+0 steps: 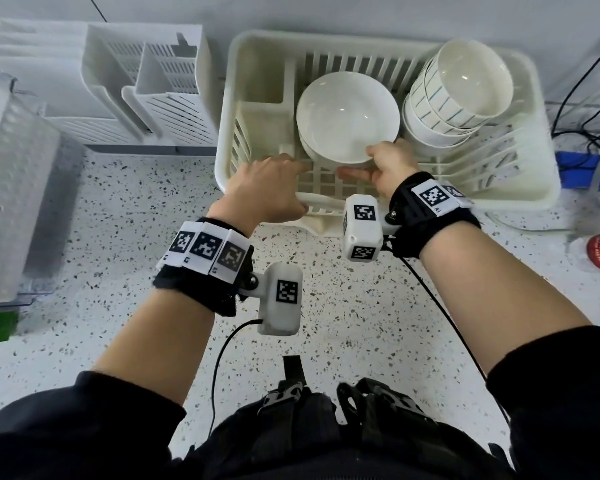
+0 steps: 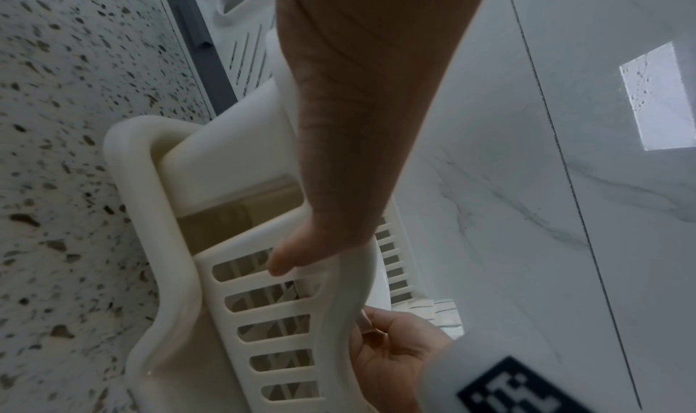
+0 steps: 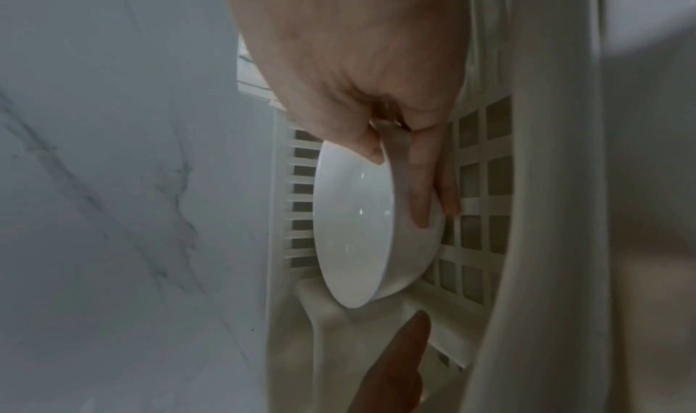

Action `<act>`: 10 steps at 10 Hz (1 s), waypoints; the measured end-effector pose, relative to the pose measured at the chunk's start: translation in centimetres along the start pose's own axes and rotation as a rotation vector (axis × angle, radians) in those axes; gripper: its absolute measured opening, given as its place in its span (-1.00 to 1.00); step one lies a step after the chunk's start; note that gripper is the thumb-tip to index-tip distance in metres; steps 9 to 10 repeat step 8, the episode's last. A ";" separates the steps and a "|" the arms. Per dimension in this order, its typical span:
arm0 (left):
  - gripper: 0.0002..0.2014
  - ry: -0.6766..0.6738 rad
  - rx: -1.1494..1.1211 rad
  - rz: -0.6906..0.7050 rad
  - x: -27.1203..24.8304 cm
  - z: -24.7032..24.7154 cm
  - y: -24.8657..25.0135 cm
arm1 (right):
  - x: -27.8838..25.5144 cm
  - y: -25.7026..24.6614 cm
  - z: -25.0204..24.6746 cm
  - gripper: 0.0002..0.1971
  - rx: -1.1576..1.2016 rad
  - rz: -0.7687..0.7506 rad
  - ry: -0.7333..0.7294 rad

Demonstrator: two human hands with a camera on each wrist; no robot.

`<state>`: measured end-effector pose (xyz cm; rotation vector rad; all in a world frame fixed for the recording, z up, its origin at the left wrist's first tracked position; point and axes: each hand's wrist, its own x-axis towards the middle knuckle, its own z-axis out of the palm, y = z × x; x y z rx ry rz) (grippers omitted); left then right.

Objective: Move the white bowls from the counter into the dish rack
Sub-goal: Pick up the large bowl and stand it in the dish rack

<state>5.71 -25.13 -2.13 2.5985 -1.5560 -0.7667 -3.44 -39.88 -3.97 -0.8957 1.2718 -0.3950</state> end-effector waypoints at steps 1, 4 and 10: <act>-0.38 0.020 -0.004 -0.003 -0.2 0.0 0.0 | 0.1 0.0 0.0 -0.57 0.003 -0.006 0.008; -0.45 0.167 -0.016 0.011 -1.0 0.4 0.4 | -1.7 0.2 -0.8 -0.65 0.007 0.015 -0.045; -0.49 0.324 -0.220 0.088 -5.8 0.2 2.4 | -10.5 2.1 -4.0 -0.68 -0.202 -0.305 -0.041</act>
